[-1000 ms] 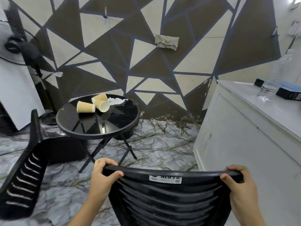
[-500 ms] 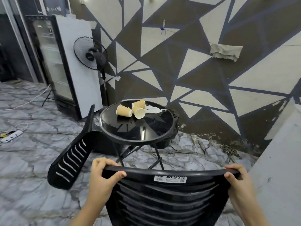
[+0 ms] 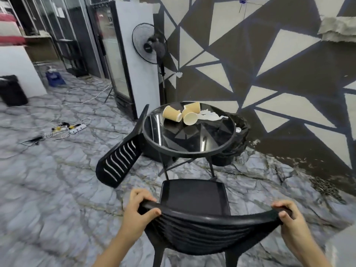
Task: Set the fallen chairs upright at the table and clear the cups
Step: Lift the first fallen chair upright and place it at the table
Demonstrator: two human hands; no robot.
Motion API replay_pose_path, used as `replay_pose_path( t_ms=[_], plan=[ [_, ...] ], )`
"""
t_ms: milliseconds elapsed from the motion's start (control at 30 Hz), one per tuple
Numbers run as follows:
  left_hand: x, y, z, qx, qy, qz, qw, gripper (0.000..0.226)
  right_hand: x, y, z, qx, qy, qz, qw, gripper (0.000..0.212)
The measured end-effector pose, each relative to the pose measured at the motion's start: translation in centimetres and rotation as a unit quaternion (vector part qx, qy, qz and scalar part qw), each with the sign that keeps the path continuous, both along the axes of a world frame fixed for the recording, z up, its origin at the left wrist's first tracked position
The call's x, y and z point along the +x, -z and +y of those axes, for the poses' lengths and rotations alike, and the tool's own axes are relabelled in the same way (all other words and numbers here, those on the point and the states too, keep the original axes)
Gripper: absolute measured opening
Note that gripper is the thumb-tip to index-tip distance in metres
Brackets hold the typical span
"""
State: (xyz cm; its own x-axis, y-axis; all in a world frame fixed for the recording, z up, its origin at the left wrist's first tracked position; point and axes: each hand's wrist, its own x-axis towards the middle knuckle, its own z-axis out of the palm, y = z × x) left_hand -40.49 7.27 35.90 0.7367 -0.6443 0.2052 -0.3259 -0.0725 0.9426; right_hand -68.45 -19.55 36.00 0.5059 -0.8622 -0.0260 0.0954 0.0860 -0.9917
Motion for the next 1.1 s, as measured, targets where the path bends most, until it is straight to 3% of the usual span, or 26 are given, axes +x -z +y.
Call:
replay_pose_path(
  t_ms=[67, 133, 267, 333, 400, 533, 767, 1100],
  plan=[
    [-0.4, 0.1, 0.0, 0.000, -0.003, 0.013, 1.000, 0.061, -0.6, 0.1, 0.0, -0.004, -0.009, 0.008, 1.000, 0.037],
    [-0.5, 0.5, 0.4, 0.001, -0.002, 0.017, 1.000, 0.060, -0.9, -0.2, 0.7, -0.012, -0.016, 0.029, 0.999, 0.013],
    [-1.6, 1.6, 1.5, -0.019, -0.018, 0.071, 0.997, 0.083, -2.5, 1.9, 1.5, -0.006, -0.014, 0.040, 0.999, 0.046],
    [-2.0, 2.0, 1.4, -0.049, -0.025, 0.111, 0.992, 0.098, -2.8, 2.1, 2.1, -0.001, -0.015, 0.042, 0.999, 0.032],
    [-1.7, 1.8, 1.0, -0.056, -0.030, 0.117, 0.991, 0.102, -2.5, 2.4, 1.7, 0.000, -0.011, 0.027, 1.000, 0.038],
    [-0.2, 0.6, -0.5, -0.032, -0.046, 0.087, 0.995, 0.079, -0.6, 0.8, 0.2, 0.040, -0.010, 0.005, 0.999, 0.035],
    [3.2, -1.2, -5.2, -0.078, -0.098, 0.087, 0.988, 0.057, 4.0, -1.0, -4.3, 0.121, -0.004, -0.086, 0.989, 0.028],
    [5.0, -2.3, -10.0, -0.149, -0.091, 0.113, 0.978, 0.047, 7.0, -1.9, -10.7, 0.141, -0.033, -0.140, 0.979, 0.024]
  ],
)
